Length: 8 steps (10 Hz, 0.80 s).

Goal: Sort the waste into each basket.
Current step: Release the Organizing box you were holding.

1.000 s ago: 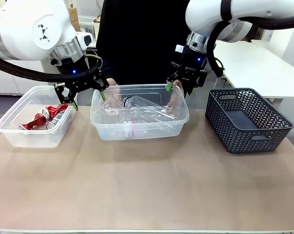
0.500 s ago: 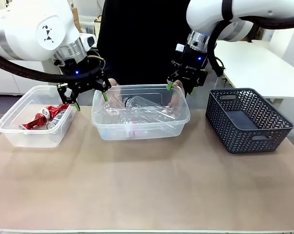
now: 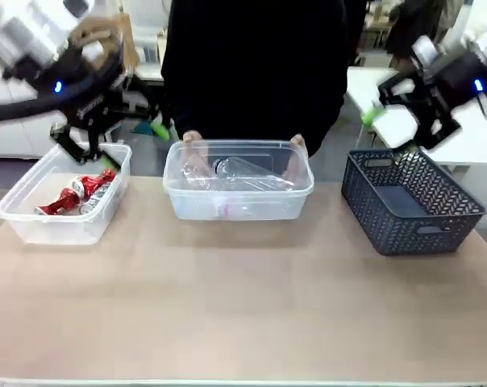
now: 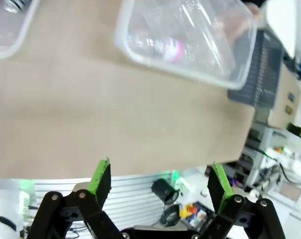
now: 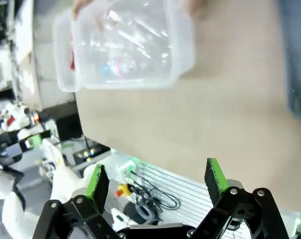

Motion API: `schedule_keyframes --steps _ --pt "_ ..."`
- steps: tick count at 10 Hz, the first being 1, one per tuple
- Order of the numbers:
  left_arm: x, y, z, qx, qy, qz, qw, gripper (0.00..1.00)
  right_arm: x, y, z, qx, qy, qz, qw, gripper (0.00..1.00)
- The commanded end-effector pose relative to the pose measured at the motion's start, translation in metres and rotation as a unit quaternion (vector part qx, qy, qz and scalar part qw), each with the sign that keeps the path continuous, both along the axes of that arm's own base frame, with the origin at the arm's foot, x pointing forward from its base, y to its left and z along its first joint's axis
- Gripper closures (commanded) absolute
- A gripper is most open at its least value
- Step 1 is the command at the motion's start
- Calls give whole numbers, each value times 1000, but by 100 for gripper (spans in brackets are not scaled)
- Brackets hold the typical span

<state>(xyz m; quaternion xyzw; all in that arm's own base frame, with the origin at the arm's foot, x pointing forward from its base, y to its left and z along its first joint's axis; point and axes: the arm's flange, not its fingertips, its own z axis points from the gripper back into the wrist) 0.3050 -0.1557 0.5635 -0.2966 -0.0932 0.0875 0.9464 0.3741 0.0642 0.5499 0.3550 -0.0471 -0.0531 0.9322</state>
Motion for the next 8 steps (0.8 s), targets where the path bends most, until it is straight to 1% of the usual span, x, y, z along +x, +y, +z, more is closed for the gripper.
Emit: schedule_keyframes --steps 1,6,7,8 --pt "27 -12 7 35 10 21 999 0 38 25 12 -15 4 35 999 0" --pt "27 -12 7 35 10 21 999 0 38 25 12 -15 4 35 999 0" --pt "30 -11 2 24 6 14 1000 0 39 29 8 -13 4 29 999 0" --pt "11 35 10 -127 29 -10 991 0 18 -8 24 138 3 44 989 0"
